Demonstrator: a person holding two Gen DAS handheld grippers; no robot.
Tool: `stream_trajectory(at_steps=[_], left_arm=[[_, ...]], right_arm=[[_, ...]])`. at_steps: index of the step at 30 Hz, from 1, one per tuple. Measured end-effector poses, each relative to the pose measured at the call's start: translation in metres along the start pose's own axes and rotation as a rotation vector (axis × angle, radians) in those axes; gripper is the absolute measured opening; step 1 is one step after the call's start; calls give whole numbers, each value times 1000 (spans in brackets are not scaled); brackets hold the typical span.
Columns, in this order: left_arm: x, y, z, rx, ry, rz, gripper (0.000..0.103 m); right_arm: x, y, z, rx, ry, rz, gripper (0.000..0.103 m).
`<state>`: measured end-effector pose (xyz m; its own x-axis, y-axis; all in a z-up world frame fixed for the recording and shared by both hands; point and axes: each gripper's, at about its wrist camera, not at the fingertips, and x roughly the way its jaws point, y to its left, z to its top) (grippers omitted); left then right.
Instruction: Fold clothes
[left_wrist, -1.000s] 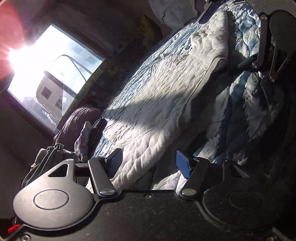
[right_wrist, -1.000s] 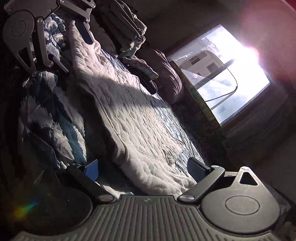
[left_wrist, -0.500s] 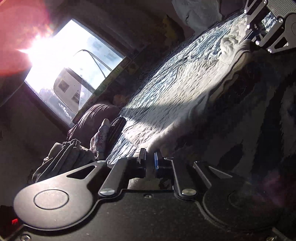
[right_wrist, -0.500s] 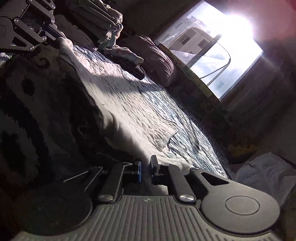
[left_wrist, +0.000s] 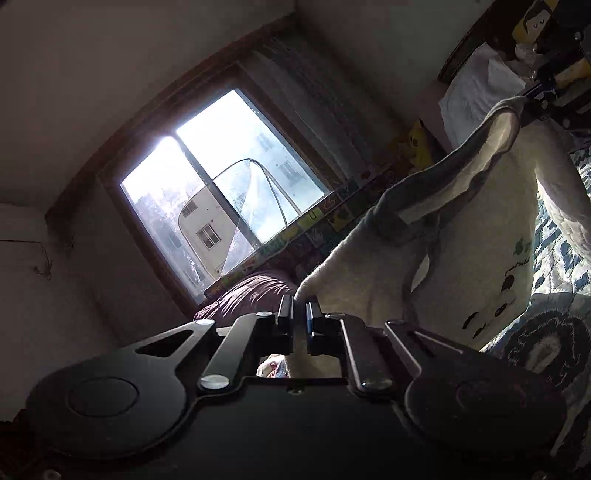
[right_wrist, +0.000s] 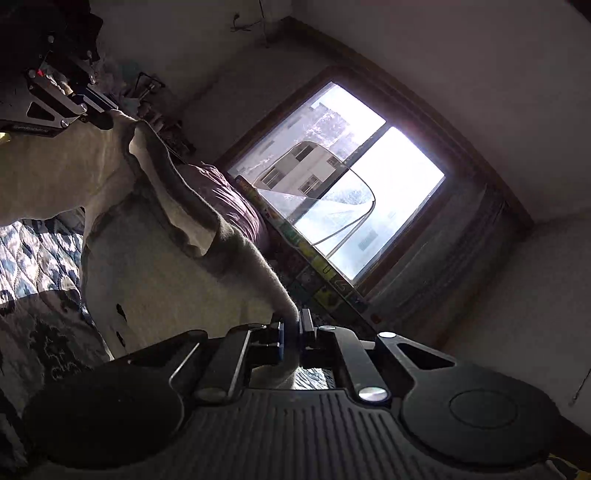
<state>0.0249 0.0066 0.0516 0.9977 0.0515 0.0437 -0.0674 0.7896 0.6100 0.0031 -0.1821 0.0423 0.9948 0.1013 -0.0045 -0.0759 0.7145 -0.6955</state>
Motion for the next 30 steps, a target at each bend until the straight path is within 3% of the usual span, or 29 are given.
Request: stream_trajectory(at_steps=[7,10,12,15,21,30], left_arm=[[-78,37,43,0,-84,-32,6],[-93,37,41,-10,-49,-78,6],[-80,29,31,-23,2,-123,6],[-47,10,10,-14,83,-174,6],[51,-33,-29,-15,235,-268,5],[189,-79,-91,-44,454,-361,5]], right_arm=[[-85,-37,29,-16,-50,15,7],[-109,-40,26,6,-37,74,7],[-103,-36,16,9,-4,115,7],[-57,-22,-11,26,90,189,7],[78,19,-72,87,309,314,7],[254,68,-109,142,516,452,7]])
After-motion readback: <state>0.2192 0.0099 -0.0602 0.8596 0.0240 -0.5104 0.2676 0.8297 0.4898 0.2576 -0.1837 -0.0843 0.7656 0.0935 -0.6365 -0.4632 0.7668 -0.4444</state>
